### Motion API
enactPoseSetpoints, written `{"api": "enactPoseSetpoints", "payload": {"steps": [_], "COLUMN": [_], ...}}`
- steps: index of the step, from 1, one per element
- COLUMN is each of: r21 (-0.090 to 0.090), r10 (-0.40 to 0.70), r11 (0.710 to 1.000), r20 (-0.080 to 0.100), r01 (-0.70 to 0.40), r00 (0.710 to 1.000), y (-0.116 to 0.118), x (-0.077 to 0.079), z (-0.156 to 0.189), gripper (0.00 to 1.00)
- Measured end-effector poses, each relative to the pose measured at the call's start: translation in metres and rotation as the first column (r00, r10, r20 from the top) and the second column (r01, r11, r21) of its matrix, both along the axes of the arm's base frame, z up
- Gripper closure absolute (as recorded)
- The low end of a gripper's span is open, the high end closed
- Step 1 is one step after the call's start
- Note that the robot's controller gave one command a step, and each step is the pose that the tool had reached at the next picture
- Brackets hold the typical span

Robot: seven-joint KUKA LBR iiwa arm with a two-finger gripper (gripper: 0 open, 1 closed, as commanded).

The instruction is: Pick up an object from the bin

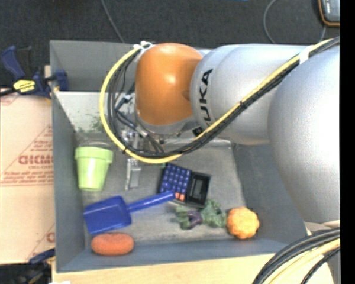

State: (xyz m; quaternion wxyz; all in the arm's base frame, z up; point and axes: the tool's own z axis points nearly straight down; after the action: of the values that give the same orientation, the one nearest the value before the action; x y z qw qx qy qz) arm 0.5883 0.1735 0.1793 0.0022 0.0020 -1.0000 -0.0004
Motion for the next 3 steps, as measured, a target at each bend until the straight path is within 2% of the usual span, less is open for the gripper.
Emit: {"api": "enactPoseSetpoints", "payload": {"steps": [1,2,3], "r21": [0.001,-0.001,-0.002], "r10": [-0.004,0.182,0.300], "r11": [1.000,0.983,0.954], "r20": [0.007,0.007,0.024], "r01": [0.004,-0.182,-0.300], "r00": [1.000,0.983,0.954], "y": [-0.001,0.051,0.052], "x": [0.002,-0.065,-0.062], "z": [0.004,-0.108,-0.057], "gripper": [0.00,0.00,0.00]}}
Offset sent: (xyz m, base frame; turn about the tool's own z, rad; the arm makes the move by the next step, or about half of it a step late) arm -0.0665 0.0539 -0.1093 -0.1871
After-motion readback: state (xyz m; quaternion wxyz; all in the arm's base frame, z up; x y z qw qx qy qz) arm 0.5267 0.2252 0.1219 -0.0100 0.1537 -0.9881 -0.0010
